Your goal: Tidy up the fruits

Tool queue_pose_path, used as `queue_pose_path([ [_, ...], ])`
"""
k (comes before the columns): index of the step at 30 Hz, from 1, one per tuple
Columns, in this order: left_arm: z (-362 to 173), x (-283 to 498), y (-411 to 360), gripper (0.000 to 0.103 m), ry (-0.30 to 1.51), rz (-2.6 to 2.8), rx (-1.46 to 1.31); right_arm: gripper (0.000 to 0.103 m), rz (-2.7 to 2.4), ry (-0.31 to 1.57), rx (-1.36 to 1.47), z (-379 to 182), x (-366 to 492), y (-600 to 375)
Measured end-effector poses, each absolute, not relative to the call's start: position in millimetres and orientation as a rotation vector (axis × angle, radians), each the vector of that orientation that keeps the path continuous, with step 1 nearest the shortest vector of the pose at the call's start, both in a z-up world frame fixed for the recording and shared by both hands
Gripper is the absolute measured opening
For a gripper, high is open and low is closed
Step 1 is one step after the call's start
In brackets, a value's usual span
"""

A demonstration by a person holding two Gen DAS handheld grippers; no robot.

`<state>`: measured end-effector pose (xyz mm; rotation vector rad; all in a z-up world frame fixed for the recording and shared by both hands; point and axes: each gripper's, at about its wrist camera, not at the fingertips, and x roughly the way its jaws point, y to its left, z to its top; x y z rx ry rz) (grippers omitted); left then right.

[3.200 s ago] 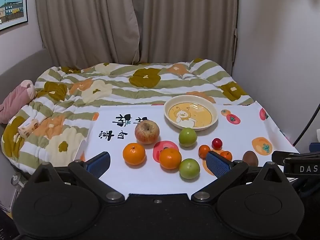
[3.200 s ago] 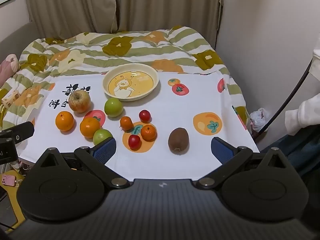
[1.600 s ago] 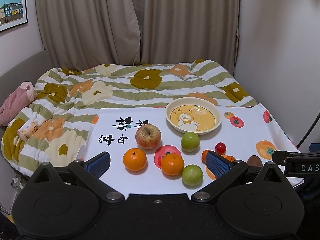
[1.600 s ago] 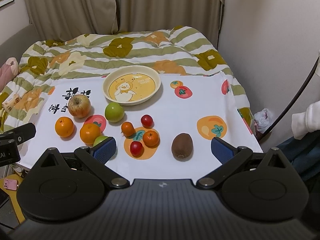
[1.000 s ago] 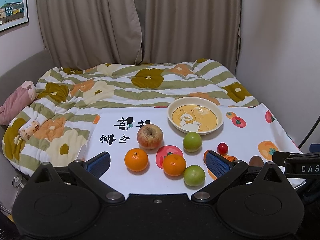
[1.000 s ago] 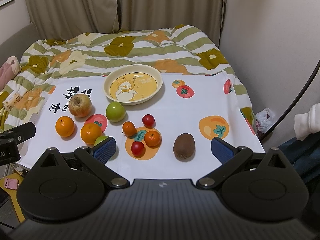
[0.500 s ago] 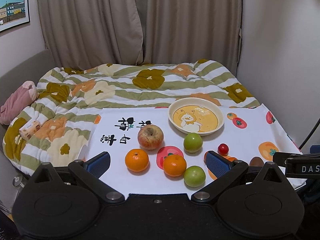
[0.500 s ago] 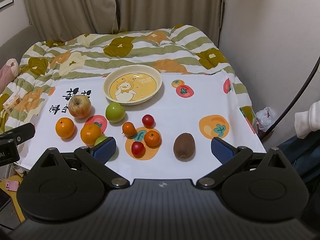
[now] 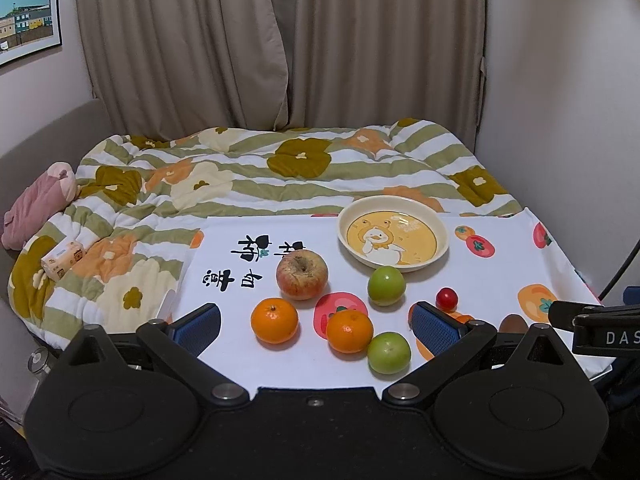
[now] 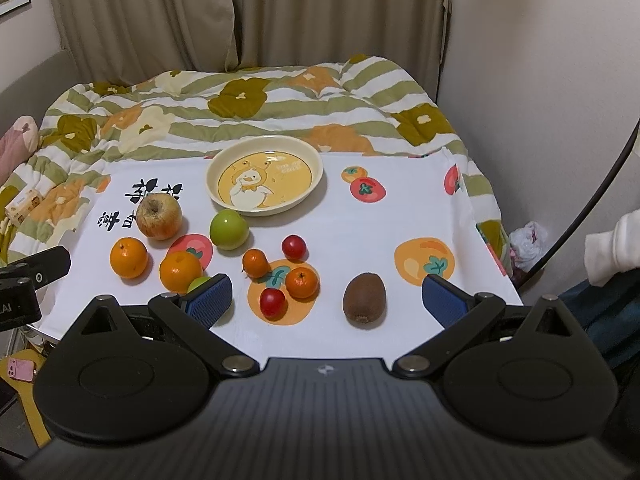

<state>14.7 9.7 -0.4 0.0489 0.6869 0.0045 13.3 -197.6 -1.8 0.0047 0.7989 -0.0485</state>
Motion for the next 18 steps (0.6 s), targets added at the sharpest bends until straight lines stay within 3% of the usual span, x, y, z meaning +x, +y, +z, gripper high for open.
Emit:
queue_pose_path([
  [18, -11.4, 22.6, 24.0, 0.103, 0.693, 0.135, 0.075, 0.103, 0.17, 0.819, -0.037, -17.6, 46.4, -182.8],
])
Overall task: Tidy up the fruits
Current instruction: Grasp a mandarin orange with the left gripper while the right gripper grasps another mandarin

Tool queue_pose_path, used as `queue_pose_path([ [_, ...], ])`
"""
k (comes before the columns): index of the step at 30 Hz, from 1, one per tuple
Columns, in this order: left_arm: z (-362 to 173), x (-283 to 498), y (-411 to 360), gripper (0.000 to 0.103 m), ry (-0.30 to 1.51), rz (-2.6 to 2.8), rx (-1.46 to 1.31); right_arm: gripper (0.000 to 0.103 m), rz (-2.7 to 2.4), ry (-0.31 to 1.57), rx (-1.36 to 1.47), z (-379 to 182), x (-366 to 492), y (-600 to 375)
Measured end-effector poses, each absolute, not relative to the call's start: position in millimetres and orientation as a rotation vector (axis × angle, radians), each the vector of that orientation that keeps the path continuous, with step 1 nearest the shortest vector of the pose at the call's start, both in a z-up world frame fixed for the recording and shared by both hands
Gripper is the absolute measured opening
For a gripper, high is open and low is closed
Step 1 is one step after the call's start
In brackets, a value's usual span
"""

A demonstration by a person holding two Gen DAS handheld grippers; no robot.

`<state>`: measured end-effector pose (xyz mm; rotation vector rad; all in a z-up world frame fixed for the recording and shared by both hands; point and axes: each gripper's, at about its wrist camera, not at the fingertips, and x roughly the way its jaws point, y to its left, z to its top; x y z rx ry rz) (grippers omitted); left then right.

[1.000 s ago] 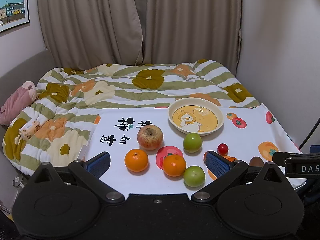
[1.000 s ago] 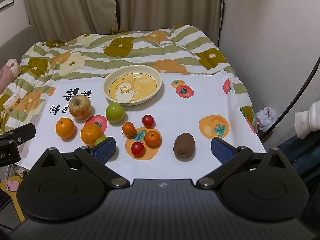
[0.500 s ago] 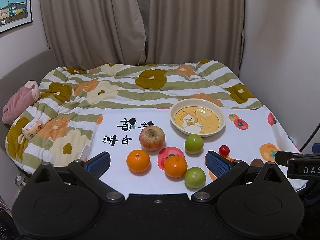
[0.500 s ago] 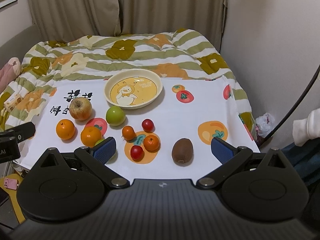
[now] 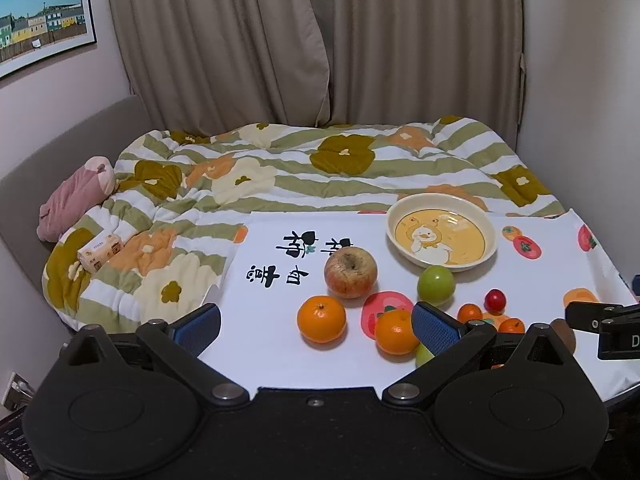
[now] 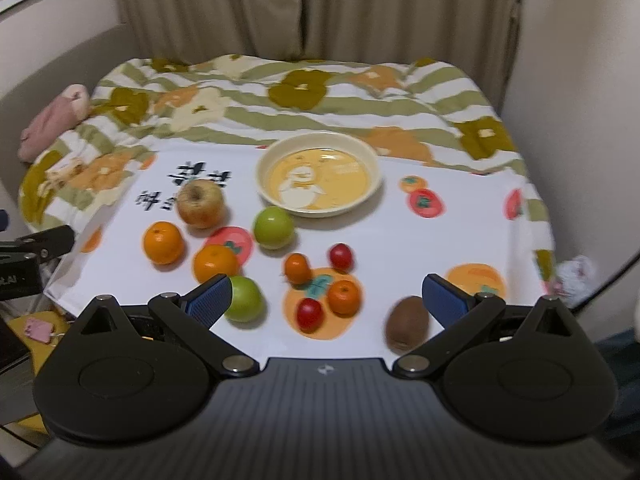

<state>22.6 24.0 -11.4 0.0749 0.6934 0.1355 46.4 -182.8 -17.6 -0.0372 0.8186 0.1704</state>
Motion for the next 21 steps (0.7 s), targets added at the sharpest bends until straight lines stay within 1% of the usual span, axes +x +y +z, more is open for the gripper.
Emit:
queue_pose_path([
  [5, -23.0, 29.3, 40.8, 0.103, 0.707, 0.111, 0.089, 0.103, 0.22, 0.846, 0.006, -26.8, 57.5, -169.4],
  [14, -52.7, 57.5, 70.1, 0.103, 0.697, -0.026, 0.224, 0.103, 0.201, 0.854, 0.086, -51.2, 79.9, -129.8],
  [21, -83.6, 91.7, 92.3, 0.102, 0.721, -0.202, 0.29, 0.103, 0.106, 0.855, 0.048, -79.0, 97.6, -96.3],
])
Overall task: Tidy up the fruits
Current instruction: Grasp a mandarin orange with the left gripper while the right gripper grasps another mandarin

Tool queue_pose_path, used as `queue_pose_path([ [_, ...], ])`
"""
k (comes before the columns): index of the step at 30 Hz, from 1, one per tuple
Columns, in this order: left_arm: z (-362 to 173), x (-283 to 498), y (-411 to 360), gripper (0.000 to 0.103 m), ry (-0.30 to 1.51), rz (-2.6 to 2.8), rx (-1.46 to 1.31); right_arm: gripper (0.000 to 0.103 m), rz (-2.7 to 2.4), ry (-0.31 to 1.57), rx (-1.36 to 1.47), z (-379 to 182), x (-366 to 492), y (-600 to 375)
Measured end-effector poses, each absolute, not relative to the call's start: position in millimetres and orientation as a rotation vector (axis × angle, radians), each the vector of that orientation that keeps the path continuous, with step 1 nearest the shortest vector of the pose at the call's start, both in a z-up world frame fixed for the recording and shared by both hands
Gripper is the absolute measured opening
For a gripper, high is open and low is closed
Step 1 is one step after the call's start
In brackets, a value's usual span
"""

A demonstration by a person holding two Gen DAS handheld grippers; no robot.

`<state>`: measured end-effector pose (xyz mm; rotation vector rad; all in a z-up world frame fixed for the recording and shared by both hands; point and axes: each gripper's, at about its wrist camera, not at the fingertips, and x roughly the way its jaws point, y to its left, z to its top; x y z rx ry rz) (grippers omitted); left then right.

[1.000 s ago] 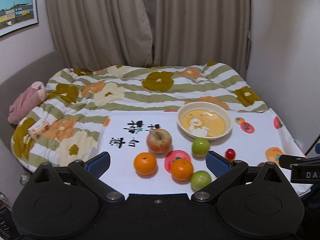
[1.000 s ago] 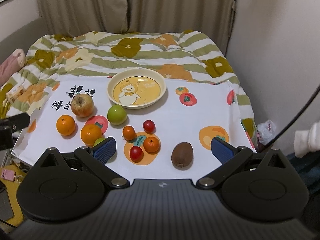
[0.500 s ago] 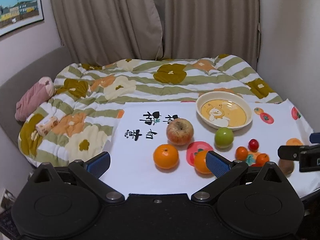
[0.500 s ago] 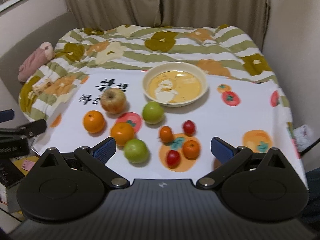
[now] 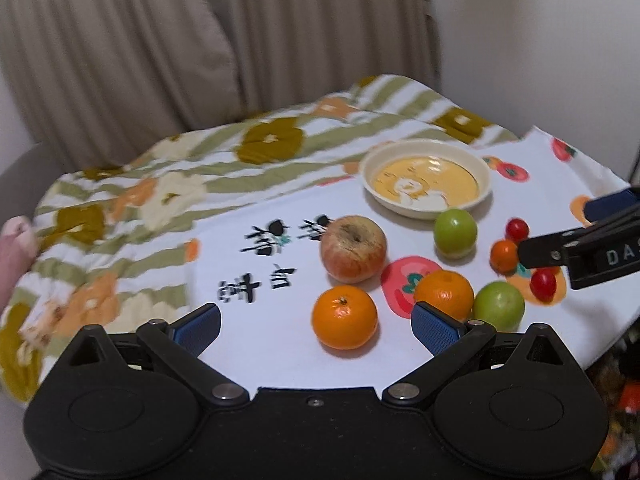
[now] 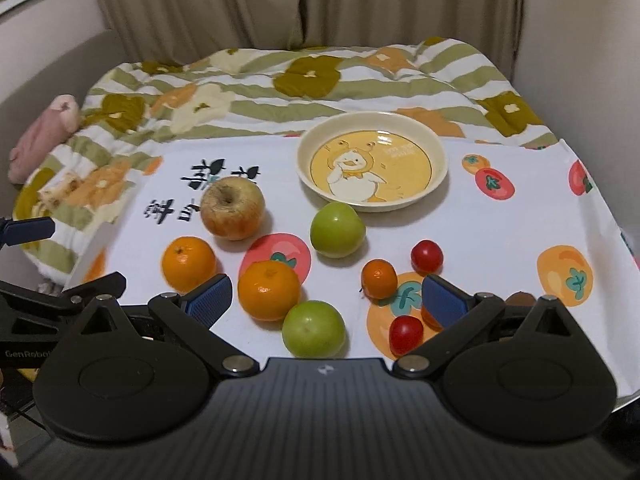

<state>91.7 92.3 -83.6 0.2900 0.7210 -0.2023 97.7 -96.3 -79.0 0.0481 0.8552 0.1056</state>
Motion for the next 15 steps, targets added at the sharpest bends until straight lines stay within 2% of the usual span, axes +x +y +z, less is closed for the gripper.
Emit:
queue_pose_path([
  [5, -108.9, 113.7, 94.4, 0.096, 0.722, -0.308, 0.385, 0.103, 0.068, 0.883, 0.071, -105.9, 109.7, -83.4],
  [15, -148.3, 151.9, 94.6, 0.09, 0.775, -0.453, 0.411, 0.103, 0.072, 0.922, 0.06, -140.1, 130.1, -61.3],
])
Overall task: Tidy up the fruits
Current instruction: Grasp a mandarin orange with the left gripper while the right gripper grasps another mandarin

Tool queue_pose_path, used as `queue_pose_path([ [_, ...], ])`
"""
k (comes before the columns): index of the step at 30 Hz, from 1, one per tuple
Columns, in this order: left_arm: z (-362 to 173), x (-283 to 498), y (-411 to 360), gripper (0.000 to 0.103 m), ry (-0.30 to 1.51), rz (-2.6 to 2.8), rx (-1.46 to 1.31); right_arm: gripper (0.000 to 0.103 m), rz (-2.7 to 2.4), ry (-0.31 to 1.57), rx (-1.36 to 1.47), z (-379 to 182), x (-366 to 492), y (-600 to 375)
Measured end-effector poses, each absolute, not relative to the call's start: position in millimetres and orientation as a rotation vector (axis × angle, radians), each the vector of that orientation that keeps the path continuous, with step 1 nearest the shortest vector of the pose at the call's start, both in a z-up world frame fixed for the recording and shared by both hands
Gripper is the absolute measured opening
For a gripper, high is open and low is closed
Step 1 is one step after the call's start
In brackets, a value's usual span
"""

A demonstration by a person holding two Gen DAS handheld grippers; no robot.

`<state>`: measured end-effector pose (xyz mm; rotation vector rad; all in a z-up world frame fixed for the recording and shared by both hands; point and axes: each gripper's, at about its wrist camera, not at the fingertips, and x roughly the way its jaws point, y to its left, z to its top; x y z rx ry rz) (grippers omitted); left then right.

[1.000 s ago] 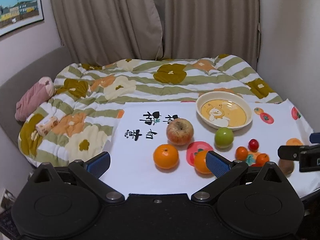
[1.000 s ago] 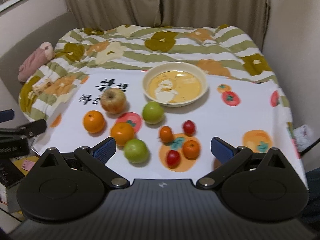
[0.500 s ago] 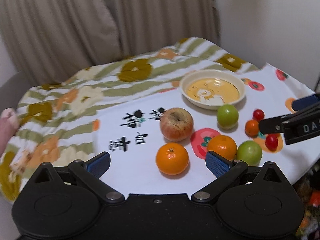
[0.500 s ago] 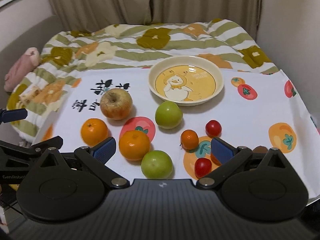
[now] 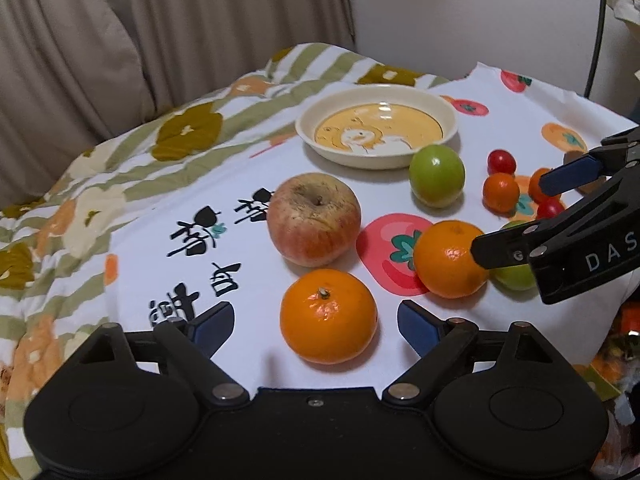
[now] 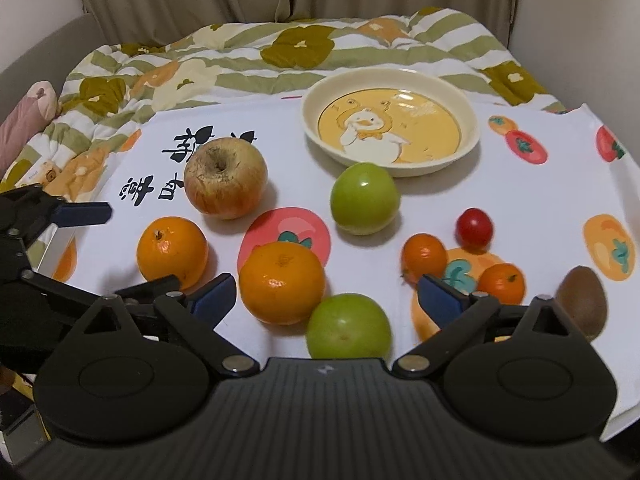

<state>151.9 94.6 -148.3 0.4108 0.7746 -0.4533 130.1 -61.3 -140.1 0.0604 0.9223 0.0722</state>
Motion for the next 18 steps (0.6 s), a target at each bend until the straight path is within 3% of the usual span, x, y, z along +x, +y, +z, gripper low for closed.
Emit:
queue_pose_path([
  [13, -166.8, 177.5, 92.7, 0.074, 0.845, -0.52, 0.395, 0.103, 0.116, 0.97, 0.045, -158.4, 150.5, -44.9],
  [15, -168.5, 178.6, 92.7, 0.067, 0.861, -0.539, 0.386, 0.103, 0.114, 0.976, 0.037, -159.8, 152.1, -42.5],
  [18, -168.6, 178.2, 94.4, 0.067, 0.858, -0.545, 0.379, 0.102, 0.117, 0.98, 0.033, -160.7, 154.5, -40.8],
])
